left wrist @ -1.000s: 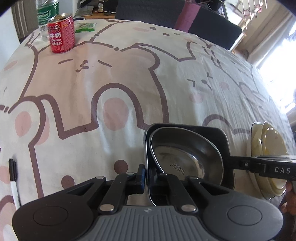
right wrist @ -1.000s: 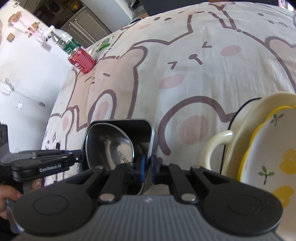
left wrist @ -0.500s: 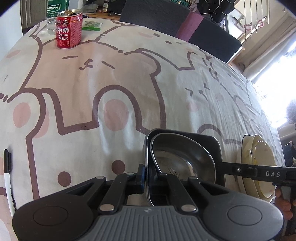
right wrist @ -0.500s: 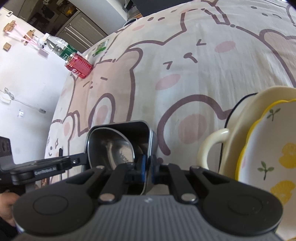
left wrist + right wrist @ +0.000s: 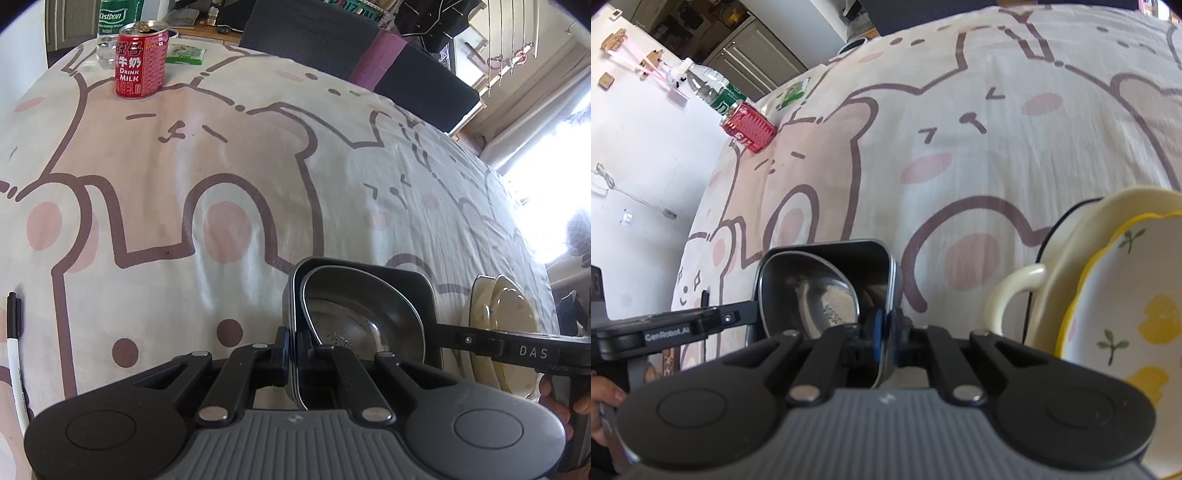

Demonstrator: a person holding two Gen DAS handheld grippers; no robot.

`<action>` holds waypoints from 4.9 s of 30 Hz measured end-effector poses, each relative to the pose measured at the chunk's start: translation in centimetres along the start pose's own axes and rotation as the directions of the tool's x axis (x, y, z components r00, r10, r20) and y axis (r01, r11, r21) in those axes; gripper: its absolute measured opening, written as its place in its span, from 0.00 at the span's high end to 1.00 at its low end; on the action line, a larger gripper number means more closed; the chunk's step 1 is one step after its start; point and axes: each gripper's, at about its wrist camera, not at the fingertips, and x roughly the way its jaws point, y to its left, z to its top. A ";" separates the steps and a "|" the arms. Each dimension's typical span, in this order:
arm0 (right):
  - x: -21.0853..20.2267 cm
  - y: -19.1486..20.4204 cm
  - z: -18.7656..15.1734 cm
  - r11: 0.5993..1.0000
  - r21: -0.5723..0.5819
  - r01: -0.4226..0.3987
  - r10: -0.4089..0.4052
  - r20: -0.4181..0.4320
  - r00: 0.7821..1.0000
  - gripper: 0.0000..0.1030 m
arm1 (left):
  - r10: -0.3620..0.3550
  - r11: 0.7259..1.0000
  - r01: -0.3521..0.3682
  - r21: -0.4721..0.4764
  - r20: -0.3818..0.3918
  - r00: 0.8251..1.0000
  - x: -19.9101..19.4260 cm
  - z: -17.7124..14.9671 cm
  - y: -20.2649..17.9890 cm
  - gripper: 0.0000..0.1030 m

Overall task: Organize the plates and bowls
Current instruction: 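Grip the rim of the nested steel trays with both tools, then lift the nested steel stack with both tools and lower it onto the cream bowls, then open both tools to release the steel stack on the cream bowls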

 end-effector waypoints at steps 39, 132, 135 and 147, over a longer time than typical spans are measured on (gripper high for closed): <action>1.1 0.9 -0.8 0.993 -0.106 0.051 -0.055 -0.032 0.998 0.91 | 0.129 0.985 -0.123 0.117 -0.042 0.991 1.2 -0.6 -2.2 0.95; -14.4 -14.1 -3.1 0.967 -0.026 0.255 -0.247 0.172 0.954 0.93 | -0.083 0.926 0.099 0.363 -0.059 0.995 5.2 -2.3 -23.8 0.91; -14.4 -14.0 -3.0 0.965 -0.030 0.259 -0.250 0.169 0.953 0.92 | -0.086 0.921 0.103 0.377 -0.061 0.994 5.2 -2.3 -23.8 0.91; -14.6 -14.0 -2.8 0.960 -0.028 0.278 -0.269 0.175 0.947 0.73 | -0.075 0.918 0.098 0.384 -0.074 0.994 4.9 -2.0 -22.8 0.65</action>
